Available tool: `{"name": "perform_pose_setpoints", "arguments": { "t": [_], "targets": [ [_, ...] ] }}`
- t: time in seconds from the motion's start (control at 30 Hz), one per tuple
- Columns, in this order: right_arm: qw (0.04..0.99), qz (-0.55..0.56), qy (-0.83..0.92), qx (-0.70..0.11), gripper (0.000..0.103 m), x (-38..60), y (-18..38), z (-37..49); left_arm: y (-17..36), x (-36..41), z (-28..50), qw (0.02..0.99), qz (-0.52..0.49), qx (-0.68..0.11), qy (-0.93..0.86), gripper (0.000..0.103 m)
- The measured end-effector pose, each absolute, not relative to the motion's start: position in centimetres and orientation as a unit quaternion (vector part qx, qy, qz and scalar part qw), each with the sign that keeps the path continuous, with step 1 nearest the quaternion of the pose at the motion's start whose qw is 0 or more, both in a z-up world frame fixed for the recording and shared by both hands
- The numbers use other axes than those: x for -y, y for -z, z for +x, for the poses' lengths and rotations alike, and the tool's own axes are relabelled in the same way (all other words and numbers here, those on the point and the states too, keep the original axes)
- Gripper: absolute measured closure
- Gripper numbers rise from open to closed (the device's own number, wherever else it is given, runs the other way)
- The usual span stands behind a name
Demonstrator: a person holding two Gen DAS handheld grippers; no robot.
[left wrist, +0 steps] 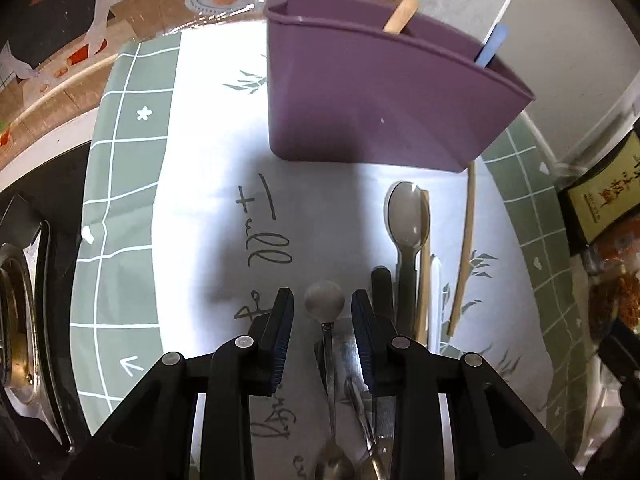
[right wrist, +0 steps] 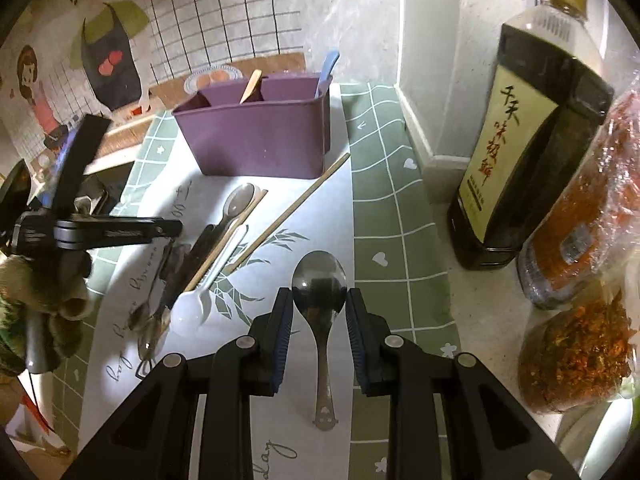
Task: Organize utensils
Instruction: 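Grasp the white-handled spoon with the left tool while the right tool grasps the metal spoon, then lift both spoons and lower them into the purple caddy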
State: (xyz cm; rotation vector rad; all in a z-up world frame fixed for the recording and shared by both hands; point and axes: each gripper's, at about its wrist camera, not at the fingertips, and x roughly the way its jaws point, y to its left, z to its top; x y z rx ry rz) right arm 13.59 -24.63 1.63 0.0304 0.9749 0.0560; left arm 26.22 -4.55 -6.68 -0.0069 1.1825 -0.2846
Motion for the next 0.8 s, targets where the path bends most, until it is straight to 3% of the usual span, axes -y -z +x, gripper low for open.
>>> {"name": "perform_pose_setpoints", "arguments": {
  "t": [0.3,0.8],
  "targets": [
    [0.887,0.036,-0.030,-0.460,0.078,25.1,-2.5,13.7,6.7,5.3,25.4,0.835,0.002,-0.524,0.166,0.081],
    [0.896,0.011,-0.045,-0.441,0.078,22.7,-5.2,14.3,-3.5,-0.8,16.7,0.891,-0.048,-0.399,0.213,0.081]
  ]
}}
